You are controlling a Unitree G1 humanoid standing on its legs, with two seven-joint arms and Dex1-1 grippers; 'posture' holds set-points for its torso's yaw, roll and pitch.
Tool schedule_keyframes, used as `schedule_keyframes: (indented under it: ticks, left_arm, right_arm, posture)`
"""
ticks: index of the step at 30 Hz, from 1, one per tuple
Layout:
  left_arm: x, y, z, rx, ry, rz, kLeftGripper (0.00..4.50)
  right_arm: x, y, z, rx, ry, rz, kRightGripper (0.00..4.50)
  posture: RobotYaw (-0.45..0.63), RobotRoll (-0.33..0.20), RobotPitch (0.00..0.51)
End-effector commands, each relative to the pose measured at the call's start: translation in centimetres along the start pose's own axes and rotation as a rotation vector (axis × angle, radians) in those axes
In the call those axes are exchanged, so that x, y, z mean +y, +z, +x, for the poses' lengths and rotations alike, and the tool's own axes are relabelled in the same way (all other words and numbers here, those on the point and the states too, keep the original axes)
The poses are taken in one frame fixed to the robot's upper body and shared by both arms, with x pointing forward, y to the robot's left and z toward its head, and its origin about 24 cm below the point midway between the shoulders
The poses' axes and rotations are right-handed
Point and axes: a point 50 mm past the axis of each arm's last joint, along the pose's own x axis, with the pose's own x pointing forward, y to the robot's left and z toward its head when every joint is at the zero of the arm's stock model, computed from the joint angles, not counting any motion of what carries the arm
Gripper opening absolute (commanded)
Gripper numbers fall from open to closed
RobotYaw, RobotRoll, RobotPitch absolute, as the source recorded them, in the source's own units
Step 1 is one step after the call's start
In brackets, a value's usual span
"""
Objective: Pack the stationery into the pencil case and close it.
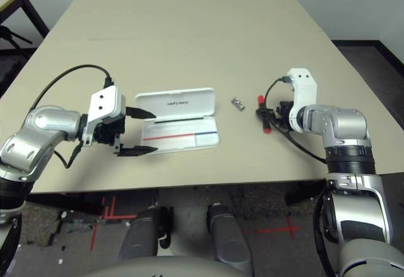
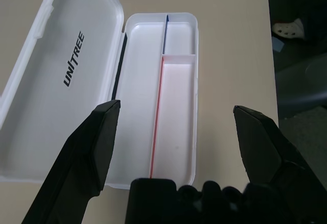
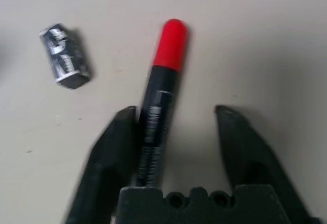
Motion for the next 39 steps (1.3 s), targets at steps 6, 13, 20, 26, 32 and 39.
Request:
schedule_keyframes:
  ticks: [6, 13, 20, 26, 32, 39]
  left_arm:
    - [0.2, 0.1, -0.4, 0.022, 0.009, 0.020, 4.50]
    - [0.3, 0.0, -0.8, 0.034, 0.017, 0.018, 4.50]
    - [0.3, -0.2, -1.3, 0.051, 0.024, 0.012, 4.50]
    - [0.3, -0.3, -1.4, 0.058, 0.025, 0.010, 4.50]
    - [0.3, -0.3, -1.4, 0.063, 0.027, 0.008, 4.50]
    - [0.1, -0.4, -1.4, 0.068, 0.029, 0.005, 4.50]
  right_arm:
    - [-0.3, 1.6, -1.3, -0.029, 0.011, -0.081, 0.42]
    - [1.4, 3.5, -3.6, -0.077, 0.202, -0.347, 0.42]
    - [4.2, 3.6, -5.4, -0.012, 0.470, -0.651, 0.42]
    - [7.0, 3.4, -5.4, 0.054, 0.670, -0.825, 0.42]
    - [10.3, 3.6, -4.1, 0.064, 0.771, -0.947, 0.42]
    - [14.2, 3.7, -1.8, 0.030, 0.820, -1.029, 0.42]
  posture:
    - [-0.10, 0.000, 0.117]
    - [-0.09, 0.000, 0.123]
    - [-0.09, 0.000, 0.127]
    - [-0.08, 0.000, 0.127]
    - [-0.08, 0.000, 0.127]
    - [-0.07, 0.000, 0.129]
